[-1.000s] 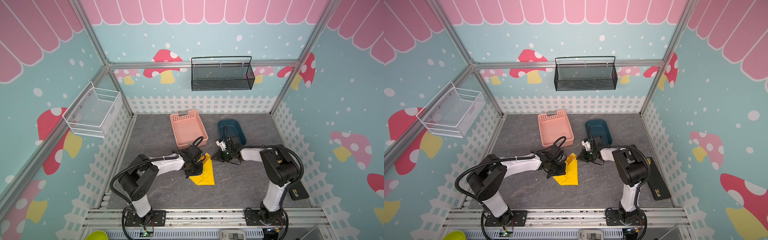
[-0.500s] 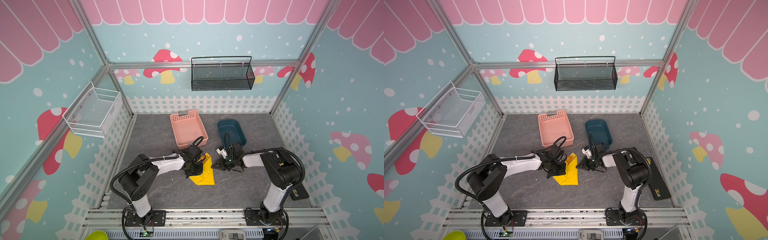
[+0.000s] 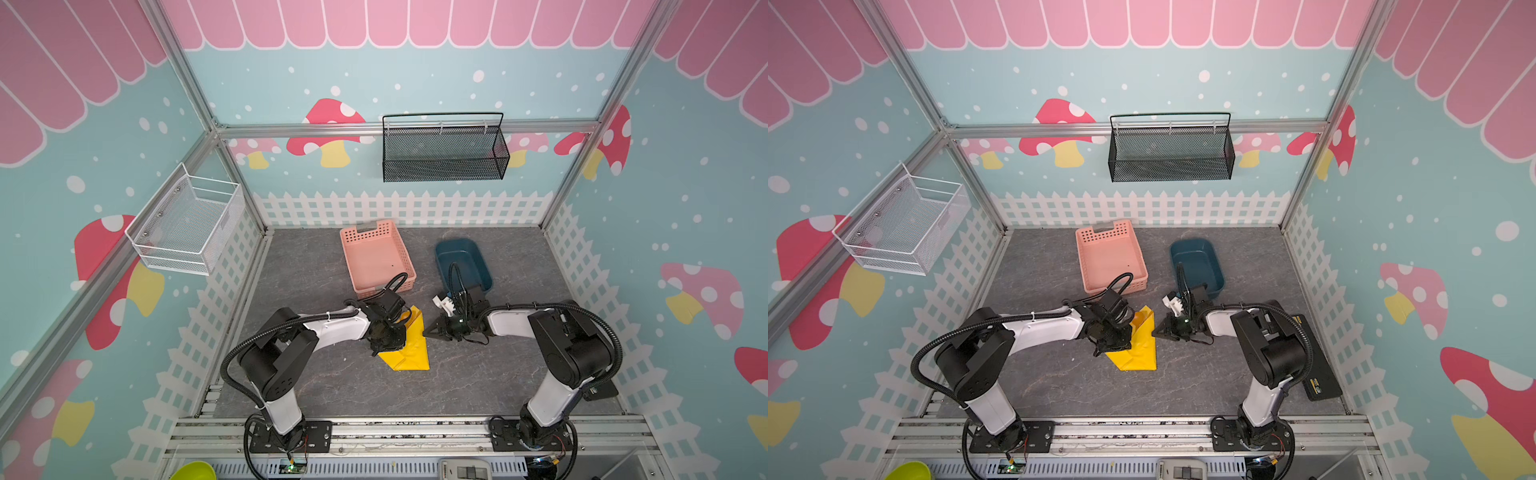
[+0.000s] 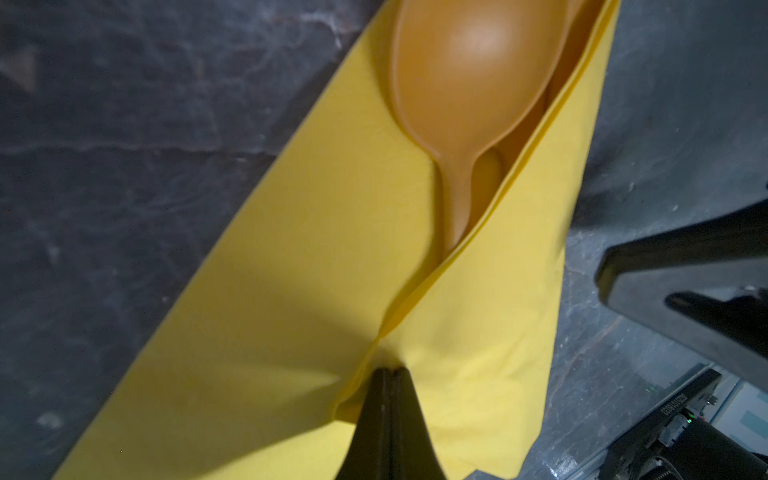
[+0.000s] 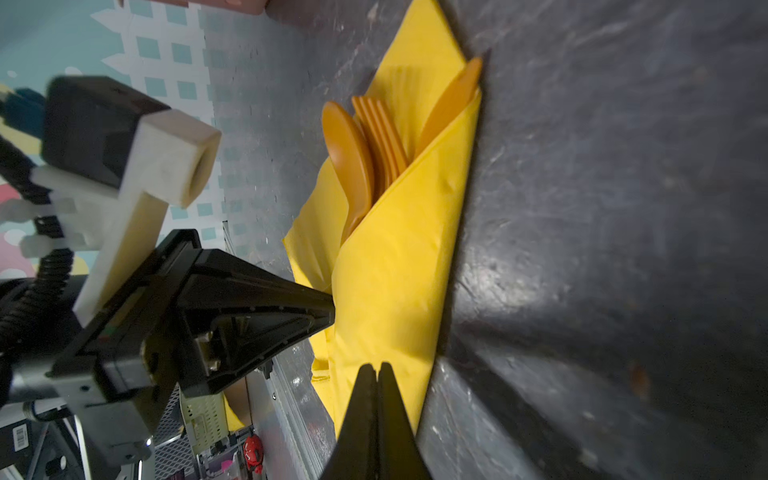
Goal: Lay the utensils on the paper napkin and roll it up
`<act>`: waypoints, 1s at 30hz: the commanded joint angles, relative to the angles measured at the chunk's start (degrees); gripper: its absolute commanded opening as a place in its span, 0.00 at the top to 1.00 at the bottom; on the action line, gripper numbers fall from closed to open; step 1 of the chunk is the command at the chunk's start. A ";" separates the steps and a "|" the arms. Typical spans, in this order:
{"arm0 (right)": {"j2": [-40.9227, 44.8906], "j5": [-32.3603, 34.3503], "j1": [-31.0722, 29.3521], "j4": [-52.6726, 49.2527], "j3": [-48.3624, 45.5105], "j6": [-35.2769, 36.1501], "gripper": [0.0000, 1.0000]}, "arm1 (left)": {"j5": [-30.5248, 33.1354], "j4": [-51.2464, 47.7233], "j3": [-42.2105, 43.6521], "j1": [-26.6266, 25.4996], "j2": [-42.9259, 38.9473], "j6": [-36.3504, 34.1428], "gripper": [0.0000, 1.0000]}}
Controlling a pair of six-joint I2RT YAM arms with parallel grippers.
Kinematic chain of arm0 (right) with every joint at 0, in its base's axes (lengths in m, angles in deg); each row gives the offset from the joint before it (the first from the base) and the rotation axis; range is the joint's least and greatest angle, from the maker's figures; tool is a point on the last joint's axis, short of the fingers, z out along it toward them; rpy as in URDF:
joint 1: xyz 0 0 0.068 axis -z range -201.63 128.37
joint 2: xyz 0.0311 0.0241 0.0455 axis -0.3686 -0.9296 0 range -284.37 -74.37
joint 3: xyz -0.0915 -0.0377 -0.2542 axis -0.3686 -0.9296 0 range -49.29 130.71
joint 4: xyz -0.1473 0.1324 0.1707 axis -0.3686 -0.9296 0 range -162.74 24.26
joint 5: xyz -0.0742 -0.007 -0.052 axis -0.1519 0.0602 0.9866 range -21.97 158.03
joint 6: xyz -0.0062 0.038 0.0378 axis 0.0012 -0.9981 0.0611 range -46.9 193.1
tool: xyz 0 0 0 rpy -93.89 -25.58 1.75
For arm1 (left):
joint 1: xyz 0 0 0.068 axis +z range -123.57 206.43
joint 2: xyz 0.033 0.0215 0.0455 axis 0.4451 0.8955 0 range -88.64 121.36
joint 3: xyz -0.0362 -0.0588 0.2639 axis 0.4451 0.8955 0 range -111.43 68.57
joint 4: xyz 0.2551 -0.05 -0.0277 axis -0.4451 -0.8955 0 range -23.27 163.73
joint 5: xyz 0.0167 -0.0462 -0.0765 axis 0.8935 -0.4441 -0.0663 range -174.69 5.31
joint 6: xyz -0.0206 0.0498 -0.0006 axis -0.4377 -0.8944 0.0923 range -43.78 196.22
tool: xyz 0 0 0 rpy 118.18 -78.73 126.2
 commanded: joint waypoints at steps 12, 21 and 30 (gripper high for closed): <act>2.90 5.86 -0.82 -7.21 -0.70 4.03 1.00 | 4.19 -6.59 1.50 -0.30 4.29 -1.63 0.99; 3.66 0.23 -3.58 -2.77 -3.64 0.94 1.00 | 4.02 -6.83 0.40 -0.30 5.27 -2.04 0.99; 1.70 7.74 -3.69 -7.85 -4.00 3.88 1.00 | 4.46 -7.51 0.22 -0.21 5.18 -2.51 0.99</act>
